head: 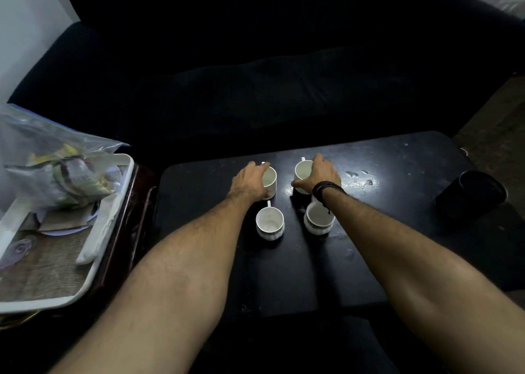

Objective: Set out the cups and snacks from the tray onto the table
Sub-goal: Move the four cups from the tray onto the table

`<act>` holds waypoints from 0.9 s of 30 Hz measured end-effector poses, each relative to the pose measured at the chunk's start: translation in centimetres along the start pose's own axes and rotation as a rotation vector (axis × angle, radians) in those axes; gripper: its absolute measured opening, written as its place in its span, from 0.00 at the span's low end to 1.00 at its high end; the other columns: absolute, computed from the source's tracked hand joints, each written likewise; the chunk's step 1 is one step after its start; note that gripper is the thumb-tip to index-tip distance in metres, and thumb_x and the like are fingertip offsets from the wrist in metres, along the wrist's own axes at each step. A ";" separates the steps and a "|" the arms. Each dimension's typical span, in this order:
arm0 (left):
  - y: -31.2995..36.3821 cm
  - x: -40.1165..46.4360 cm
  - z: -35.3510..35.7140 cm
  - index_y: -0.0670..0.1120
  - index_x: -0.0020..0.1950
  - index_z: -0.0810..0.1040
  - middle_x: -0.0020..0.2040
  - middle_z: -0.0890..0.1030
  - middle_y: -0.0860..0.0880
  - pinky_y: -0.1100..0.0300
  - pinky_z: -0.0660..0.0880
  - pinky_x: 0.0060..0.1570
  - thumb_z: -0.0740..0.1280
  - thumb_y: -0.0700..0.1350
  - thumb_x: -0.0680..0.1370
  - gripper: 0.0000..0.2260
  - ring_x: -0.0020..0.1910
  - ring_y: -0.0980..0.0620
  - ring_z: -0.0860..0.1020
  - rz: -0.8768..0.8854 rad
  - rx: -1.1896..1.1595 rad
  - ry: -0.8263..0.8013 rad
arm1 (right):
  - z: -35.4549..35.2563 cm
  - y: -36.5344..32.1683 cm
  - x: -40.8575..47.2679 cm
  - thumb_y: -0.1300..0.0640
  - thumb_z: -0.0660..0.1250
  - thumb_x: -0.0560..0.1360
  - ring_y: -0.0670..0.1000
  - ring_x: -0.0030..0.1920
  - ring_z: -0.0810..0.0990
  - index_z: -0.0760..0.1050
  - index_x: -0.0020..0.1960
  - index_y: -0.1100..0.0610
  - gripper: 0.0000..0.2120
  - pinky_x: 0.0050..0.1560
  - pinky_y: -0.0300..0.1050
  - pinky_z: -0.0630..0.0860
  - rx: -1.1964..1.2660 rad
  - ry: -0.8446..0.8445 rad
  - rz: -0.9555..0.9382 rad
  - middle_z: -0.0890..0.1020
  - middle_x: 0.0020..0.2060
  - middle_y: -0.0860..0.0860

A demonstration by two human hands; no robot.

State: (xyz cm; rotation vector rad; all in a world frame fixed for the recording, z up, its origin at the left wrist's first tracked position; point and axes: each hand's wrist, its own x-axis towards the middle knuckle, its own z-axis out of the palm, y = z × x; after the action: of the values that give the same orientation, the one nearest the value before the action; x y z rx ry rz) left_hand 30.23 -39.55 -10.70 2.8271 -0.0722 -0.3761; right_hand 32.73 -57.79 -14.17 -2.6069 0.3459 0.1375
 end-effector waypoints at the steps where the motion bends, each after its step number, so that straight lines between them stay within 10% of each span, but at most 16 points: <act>1: 0.0 0.0 0.0 0.53 0.76 0.64 0.65 0.70 0.43 0.48 0.73 0.62 0.73 0.50 0.71 0.35 0.66 0.42 0.72 0.002 0.000 0.001 | 0.0 0.0 0.0 0.43 0.80 0.61 0.60 0.56 0.78 0.66 0.62 0.56 0.38 0.45 0.48 0.72 -0.002 -0.004 0.001 0.76 0.57 0.57; 8: -0.3 0.1 0.2 0.55 0.78 0.58 0.68 0.68 0.44 0.47 0.72 0.63 0.73 0.53 0.71 0.39 0.68 0.43 0.71 -0.016 -0.007 -0.012 | -0.3 -0.1 -0.3 0.39 0.78 0.61 0.60 0.59 0.77 0.65 0.64 0.56 0.41 0.52 0.51 0.75 -0.063 -0.040 -0.003 0.76 0.60 0.57; 13: -1.2 -0.7 -0.7 0.56 0.78 0.55 0.70 0.66 0.46 0.47 0.71 0.64 0.74 0.57 0.68 0.43 0.70 0.43 0.69 -0.033 -0.058 -0.055 | -1.7 -0.8 -1.3 0.22 0.60 0.64 0.60 0.62 0.73 0.67 0.65 0.58 0.46 0.58 0.56 0.72 -0.216 0.111 -0.128 0.76 0.60 0.58; 27: -10.9 -9.7 -7.8 0.51 0.80 0.53 0.77 0.60 0.43 0.46 0.69 0.67 0.68 0.59 0.76 0.38 0.74 0.41 0.65 -0.193 0.004 0.103 | -2.5 -10.6 -6.7 0.30 0.58 0.73 0.60 0.67 0.70 0.65 0.72 0.57 0.39 0.66 0.57 0.67 -0.212 0.087 -0.421 0.73 0.66 0.58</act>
State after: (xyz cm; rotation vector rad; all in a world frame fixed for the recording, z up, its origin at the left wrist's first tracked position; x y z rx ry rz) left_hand 23.05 -26.10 -4.20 2.8598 0.2228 -0.2701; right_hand 29.22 -48.63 -5.92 -2.8343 -0.2042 -0.0896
